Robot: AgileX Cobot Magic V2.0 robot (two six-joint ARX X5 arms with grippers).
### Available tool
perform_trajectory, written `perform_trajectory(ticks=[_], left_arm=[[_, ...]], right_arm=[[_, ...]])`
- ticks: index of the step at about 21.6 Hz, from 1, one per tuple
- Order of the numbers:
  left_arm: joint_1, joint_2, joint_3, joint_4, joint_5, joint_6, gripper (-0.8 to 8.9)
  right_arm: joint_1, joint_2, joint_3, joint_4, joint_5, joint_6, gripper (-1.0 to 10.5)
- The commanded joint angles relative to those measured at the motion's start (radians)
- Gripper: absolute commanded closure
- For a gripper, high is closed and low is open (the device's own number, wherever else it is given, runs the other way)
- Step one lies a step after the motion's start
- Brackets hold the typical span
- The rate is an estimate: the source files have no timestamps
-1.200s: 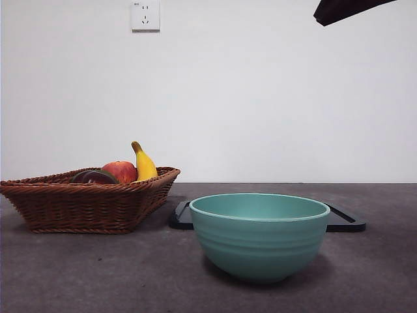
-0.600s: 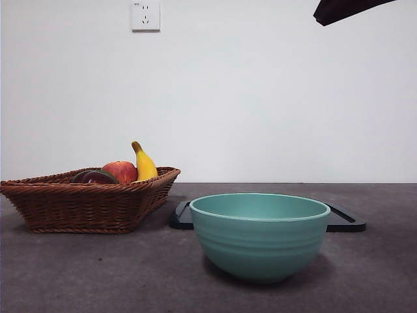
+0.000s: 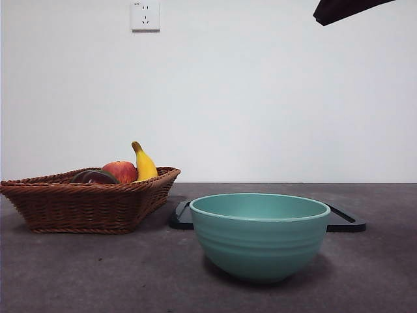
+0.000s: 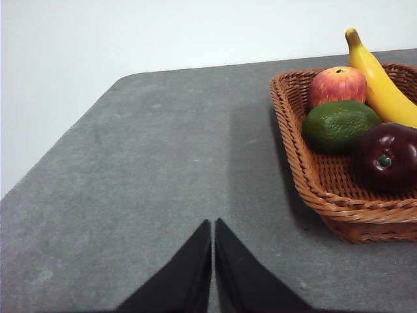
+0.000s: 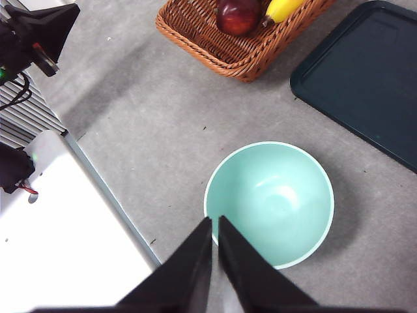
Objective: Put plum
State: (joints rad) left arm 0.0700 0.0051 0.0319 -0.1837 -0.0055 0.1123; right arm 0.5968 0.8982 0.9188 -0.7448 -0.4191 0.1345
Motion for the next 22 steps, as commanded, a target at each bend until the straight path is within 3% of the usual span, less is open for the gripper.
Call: perform_trajectory(ticks=[1,5,7,9,12,15,20,22], left_arm=[[0.003,-0.002,-0.020,-0.008,-0.003,-0.009,8.07],[0.004,-0.002,-0.020,-0.008,-0.003,-0.009,8.07],[0.003,-0.002,-0.020,-0.008,-0.003,-0.009,8.07],[0.003,-0.002,-0.020,-0.008,-0.003,-0.009,8.07],[0.003,-0.002,-0.020,-0.008,-0.003,-0.009,8.07],[0.003,-0.002,-0.020,-0.007,-0.003,-0.009,8.07],[0.003,-0.002,-0.020,-0.008,-0.003,-0.009,8.07],[0.003,-0.002,-0.020,-0.007,-0.003,-0.009,8.07]], right_arm=[[0.010,0.008,0.014,0.008,0.000,-0.012,9.4],[0.003,0.000,0.014,0.019,0.002,-0.012,9.4],[-0.051,-0.026,0.013,0.019,0.001,-0.035,9.4],[-0.158,-0.070,0.009,0.038,0.000,-0.084,9.4],[-0.382,-0.176,-0.007,0.115,0.005,-0.098,9.4],[-0.560,-0.297,-0.070,0.228,0.094,-0.146,9.4],[-0.684,-0.537,-0.360,0.492,0.214,-0.188,9.4],[-0.690,-0.599,-0.459,0.589,0.218,-0.187,9.4]])
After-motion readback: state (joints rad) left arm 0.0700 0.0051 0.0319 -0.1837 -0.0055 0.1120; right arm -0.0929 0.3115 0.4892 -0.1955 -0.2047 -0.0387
